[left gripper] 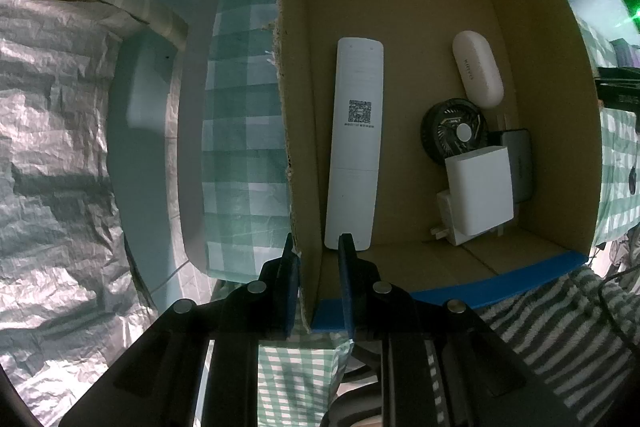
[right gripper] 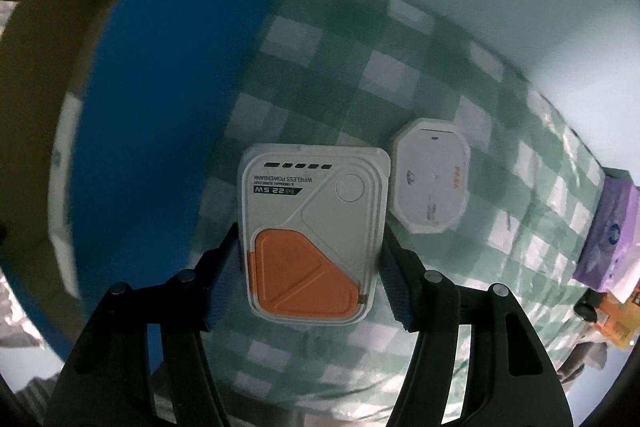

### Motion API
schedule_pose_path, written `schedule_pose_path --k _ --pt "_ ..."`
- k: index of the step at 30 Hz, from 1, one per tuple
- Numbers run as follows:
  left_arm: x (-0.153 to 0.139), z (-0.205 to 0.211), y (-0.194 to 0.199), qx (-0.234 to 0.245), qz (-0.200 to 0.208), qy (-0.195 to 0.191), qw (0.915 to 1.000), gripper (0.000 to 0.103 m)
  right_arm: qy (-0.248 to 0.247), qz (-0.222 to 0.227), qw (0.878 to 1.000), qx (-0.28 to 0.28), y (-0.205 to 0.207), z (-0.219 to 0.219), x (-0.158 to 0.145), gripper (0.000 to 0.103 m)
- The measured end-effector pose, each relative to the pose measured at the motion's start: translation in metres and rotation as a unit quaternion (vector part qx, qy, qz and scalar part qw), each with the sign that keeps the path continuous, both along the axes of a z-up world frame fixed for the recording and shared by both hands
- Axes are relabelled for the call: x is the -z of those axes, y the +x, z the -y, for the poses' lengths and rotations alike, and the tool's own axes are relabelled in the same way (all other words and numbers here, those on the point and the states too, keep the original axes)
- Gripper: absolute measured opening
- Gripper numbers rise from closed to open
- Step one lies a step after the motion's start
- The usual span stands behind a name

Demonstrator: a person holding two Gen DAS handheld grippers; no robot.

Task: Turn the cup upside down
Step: 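Lift the white-and-orange power bank and carry it over the box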

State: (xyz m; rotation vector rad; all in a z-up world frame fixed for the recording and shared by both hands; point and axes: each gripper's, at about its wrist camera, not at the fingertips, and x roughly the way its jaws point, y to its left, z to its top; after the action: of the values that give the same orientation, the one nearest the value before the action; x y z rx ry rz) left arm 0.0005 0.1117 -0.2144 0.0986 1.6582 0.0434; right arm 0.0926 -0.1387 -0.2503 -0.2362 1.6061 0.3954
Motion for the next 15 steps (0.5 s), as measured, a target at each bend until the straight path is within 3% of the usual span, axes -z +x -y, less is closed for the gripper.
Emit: schedule_pose_path --k 9,15 --pt "0.000 0.000 0.000 -0.001 0.001 0.000 1.0000 0.017 0.023 0.027 0.999 -0.033 -0.007 -0.012 -0.057 0.063" --pt "-0.001 0.001 0.001 -0.001 0.001 0.000 1.0000 0.017 0.045 0.044 0.996 -0.070 -0.006 -0.018 -0.076 0.063"
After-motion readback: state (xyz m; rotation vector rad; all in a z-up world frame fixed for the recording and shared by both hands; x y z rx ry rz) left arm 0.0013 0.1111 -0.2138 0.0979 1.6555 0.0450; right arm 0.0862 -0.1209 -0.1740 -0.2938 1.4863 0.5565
